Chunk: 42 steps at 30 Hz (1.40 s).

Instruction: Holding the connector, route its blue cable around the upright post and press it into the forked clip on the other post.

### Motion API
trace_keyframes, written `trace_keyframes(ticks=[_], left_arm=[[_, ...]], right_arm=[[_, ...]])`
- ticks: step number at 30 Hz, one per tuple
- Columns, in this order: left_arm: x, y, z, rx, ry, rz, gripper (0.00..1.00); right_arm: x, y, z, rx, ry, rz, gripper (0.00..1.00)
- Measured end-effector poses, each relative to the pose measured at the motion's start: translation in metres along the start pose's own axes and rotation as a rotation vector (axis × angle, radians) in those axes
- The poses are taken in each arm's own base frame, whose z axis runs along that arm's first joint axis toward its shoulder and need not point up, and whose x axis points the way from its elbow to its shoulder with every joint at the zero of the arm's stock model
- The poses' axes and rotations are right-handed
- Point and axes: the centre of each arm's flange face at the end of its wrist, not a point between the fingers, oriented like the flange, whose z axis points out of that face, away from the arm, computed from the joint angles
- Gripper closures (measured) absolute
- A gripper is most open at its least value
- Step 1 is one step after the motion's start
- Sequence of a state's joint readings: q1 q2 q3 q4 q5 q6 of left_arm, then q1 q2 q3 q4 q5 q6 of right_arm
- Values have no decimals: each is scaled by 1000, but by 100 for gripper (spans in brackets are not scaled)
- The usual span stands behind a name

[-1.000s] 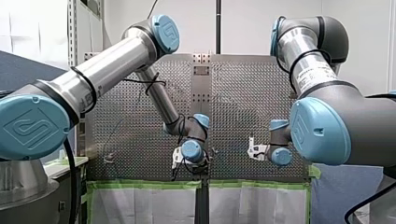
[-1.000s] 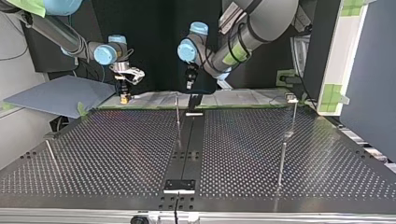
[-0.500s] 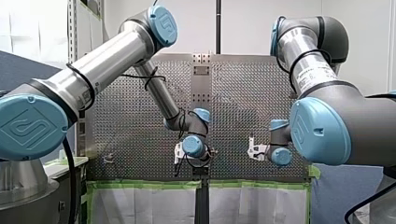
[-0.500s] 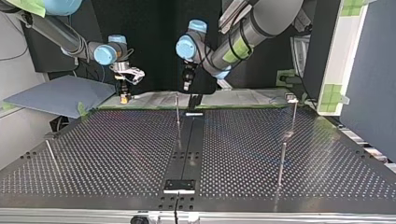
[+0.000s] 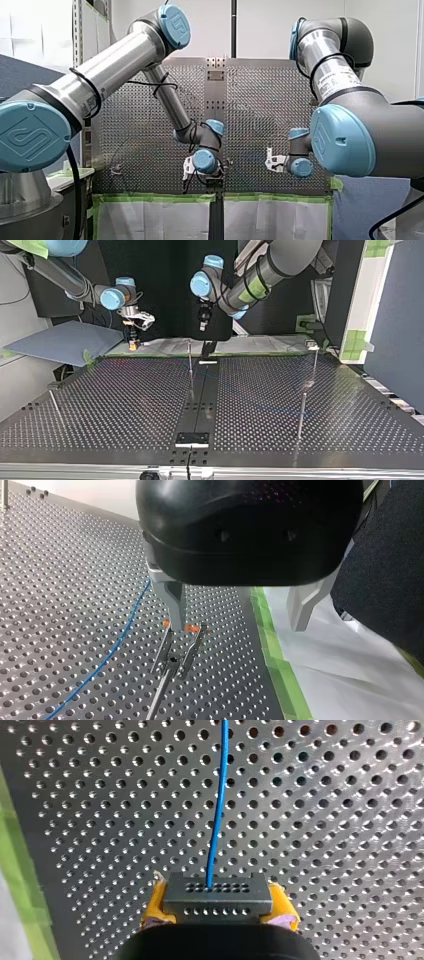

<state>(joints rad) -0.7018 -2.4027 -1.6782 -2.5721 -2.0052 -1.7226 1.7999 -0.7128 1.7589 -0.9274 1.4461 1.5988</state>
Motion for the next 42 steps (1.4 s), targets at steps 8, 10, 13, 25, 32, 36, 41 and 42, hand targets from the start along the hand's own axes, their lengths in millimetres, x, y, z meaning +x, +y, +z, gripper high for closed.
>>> trace_keyframes(ticks=[8,10,13,25,32,36,41,42], left_arm=[[2,-4,-3,8,-8,-3,0],[1,-4,-3,9,-10,-5,0],[1,-4,-3,10,-12,-11,0],[1,-5,-2,13,-20,-22,0],[0,-5,-2,12,-23,-30,0],[0,-5,-1,12,-26,-34,0],[0,-5,-1,13,-27,-38,0],[0,-5,-1,13,-27,-38,0]], right_arm=[[-6,-3,-7,-13,-61,-43,100],[-8,-6,-9,-15,-79,-61,100],[-9,-10,-12,-9,-94,-87,100],[-3,-32,-16,35,-94,-137,100],[12,-38,-28,53,-68,-137,100],[12,-41,-35,56,-64,-137,100],[7,-47,-44,64,-70,-141,100],[6,-48,-45,65,-71,-141,100]])
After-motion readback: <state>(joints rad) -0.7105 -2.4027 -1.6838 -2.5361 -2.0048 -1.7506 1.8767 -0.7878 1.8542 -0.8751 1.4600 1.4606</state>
